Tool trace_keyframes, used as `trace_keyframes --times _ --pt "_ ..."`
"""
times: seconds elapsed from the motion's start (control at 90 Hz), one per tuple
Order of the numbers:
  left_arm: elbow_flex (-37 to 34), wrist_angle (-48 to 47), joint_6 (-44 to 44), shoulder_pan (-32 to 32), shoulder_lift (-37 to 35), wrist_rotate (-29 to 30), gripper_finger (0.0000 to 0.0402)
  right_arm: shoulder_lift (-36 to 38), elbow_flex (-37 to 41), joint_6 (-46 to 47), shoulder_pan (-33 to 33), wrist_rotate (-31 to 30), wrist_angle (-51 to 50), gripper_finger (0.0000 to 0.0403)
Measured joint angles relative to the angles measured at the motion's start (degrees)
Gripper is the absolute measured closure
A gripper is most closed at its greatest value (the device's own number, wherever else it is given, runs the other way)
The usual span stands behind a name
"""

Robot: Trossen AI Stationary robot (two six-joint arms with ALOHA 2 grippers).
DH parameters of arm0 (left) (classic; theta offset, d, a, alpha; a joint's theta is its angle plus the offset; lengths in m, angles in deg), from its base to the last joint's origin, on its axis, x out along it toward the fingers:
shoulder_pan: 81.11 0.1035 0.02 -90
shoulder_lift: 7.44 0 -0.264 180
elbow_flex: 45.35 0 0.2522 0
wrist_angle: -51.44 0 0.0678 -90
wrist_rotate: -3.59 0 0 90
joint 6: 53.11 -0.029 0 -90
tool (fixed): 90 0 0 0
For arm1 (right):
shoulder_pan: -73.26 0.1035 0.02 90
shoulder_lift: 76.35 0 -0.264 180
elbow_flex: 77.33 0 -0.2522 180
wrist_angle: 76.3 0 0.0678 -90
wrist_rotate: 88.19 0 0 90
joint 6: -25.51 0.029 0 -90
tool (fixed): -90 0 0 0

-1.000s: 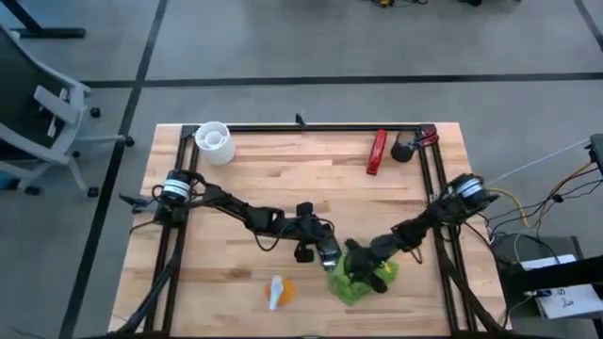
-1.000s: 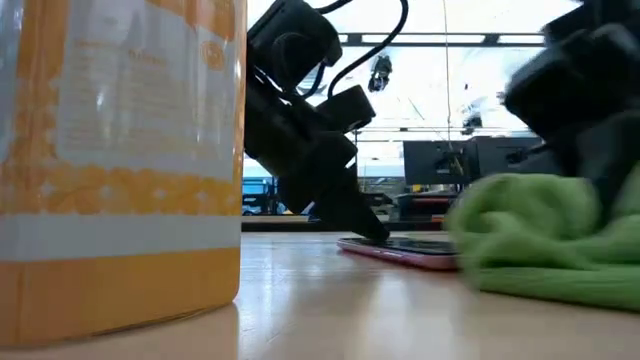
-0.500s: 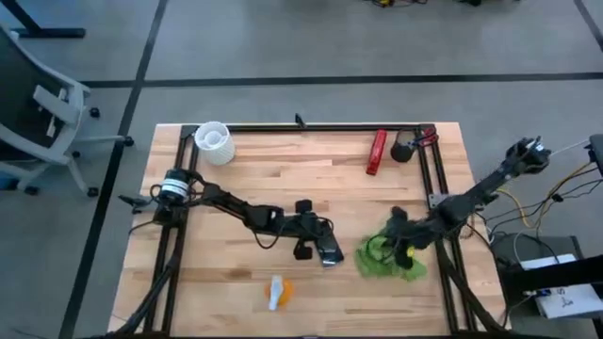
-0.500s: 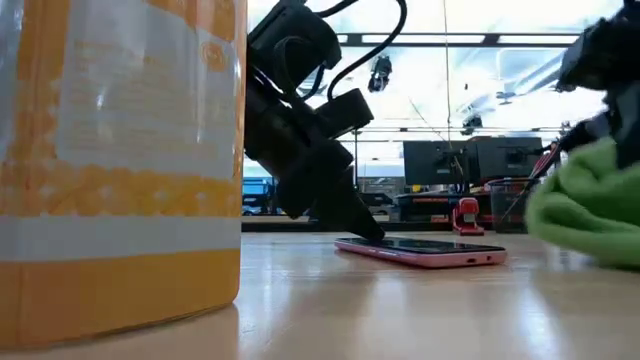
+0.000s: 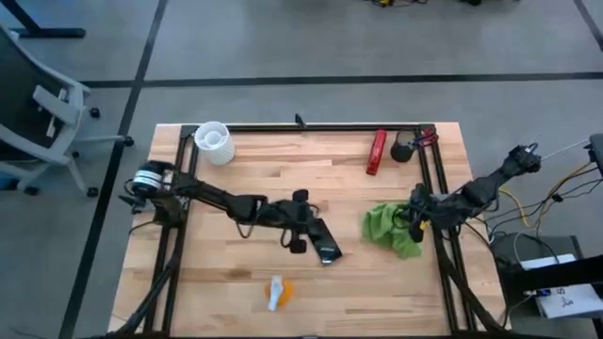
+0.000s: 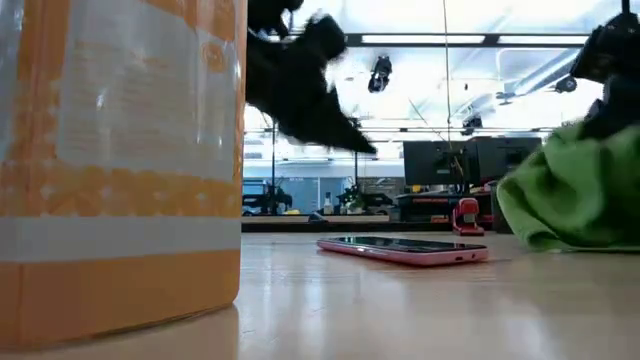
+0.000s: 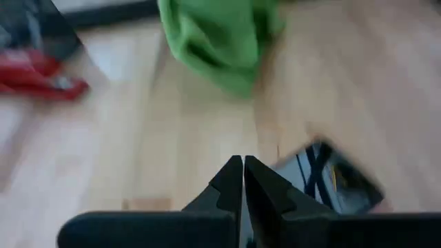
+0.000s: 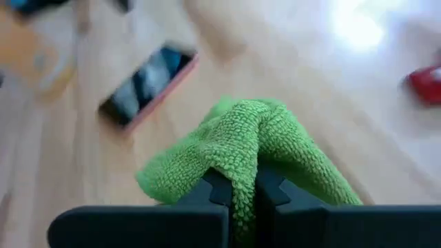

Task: Apply microfiber cloth
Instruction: Wipe the back and front of the cellphone using the microfiber cloth

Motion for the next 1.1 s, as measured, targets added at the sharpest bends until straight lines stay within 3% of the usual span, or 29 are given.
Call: trace_keyframes --times 0.2,0.433,0.633,0.789,0.967,1.1 --pt "-10.4 12.1 0.3 1.4 -9.8 0.0 0.0401 0.0 0.5 -3.9 -0.2 -4.2 6.4 0.0403" --pt "-21.6 22.5 2.5 2.3 -18.7 -0.9 0.0401 1.6 2.9 -9.7 -3.2 -2.3 12.0 0.0403" --pt "-27.0 25.0 3.8 2.6 -24.1 -2.0 0.0401 3.6 4.2 -22.5 -13.9 9.3 23.1 0.0403" --pt "-29.6 25.0 5.3 2.8 -27.4 -2.0 0.0401 7.9 4.3 -25.6 -21.9 13.5 18.2 0.0403" --pt "-33.4 25.1 7.7 2.7 -31.3 -2.0 0.0401 17.6 5.5 -27.1 -21.8 12.3 16.5 0.0403" --pt "-35.9 25.1 8.6 2.7 -34.2 -2.1 0.0401 17.2 6.8 -30.8 -21.0 12.2 19.2 0.0403"
